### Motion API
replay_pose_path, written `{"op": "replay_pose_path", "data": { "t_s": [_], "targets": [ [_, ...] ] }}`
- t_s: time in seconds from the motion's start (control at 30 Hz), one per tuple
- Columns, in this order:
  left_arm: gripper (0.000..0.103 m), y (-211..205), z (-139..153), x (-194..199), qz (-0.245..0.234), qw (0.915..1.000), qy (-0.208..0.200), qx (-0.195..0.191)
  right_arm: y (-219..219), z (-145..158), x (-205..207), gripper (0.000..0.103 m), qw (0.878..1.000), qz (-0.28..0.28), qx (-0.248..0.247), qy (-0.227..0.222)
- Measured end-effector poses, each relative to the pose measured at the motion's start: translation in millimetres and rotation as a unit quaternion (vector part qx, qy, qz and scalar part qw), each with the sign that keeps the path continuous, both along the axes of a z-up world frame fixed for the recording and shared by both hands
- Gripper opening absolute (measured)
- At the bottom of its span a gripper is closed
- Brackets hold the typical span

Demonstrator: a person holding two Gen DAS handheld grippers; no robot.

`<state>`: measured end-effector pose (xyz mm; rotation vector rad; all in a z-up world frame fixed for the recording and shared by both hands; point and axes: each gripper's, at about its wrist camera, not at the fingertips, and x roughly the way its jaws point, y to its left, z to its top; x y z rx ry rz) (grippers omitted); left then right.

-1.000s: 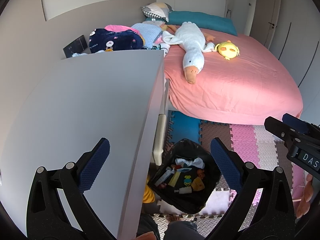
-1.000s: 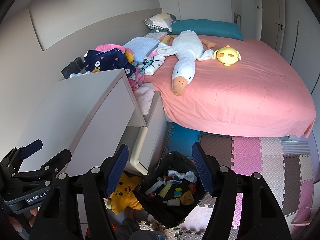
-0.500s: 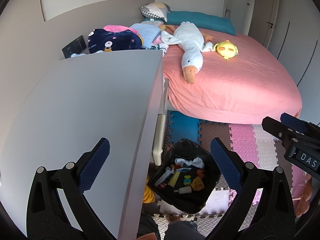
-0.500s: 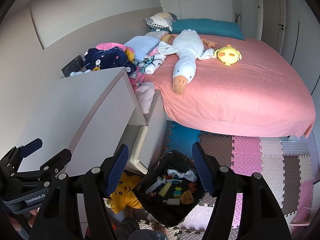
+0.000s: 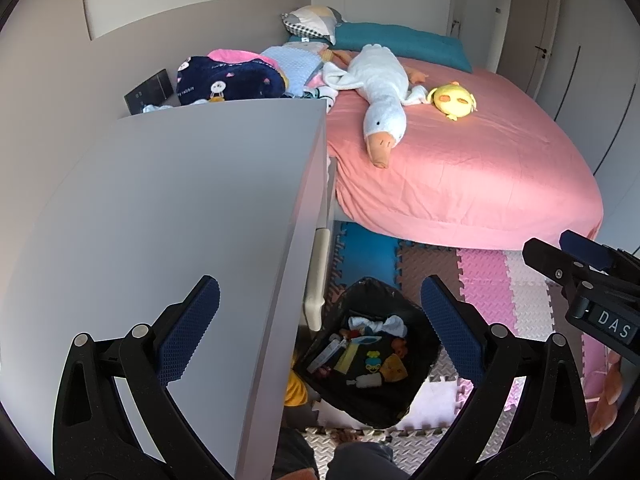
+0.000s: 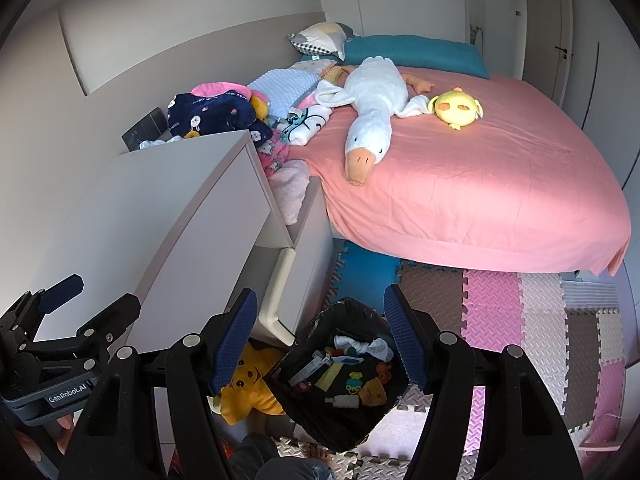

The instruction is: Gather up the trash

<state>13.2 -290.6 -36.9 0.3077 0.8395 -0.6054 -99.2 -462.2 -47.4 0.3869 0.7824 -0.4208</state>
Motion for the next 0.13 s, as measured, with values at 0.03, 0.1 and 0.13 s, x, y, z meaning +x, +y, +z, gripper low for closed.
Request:
{"op": "replay_pose_path", "data": {
  "t_s": [0.03,0.1,0.13],
  "targets": [
    [0.097,0.0,0.1,0.0,0.0,1.0,-0.001,0.0,-0.1,0.1,0.4,0.067,1.0,0.0,0.0,0.0],
    [0.097,0.3,0.1,0.5,0.0,1.0,-0.001,0.0,0.0,0.2,0.5,0.067,1.0,-0.001,0.0,0.0],
    [0.097,0.3,0.1,-0.3,-0.001,1.0,0.0,0.0,0.9,-0.2,-1.1,0.067,1.0,0.0,0.001,0.0]
  ]
}}
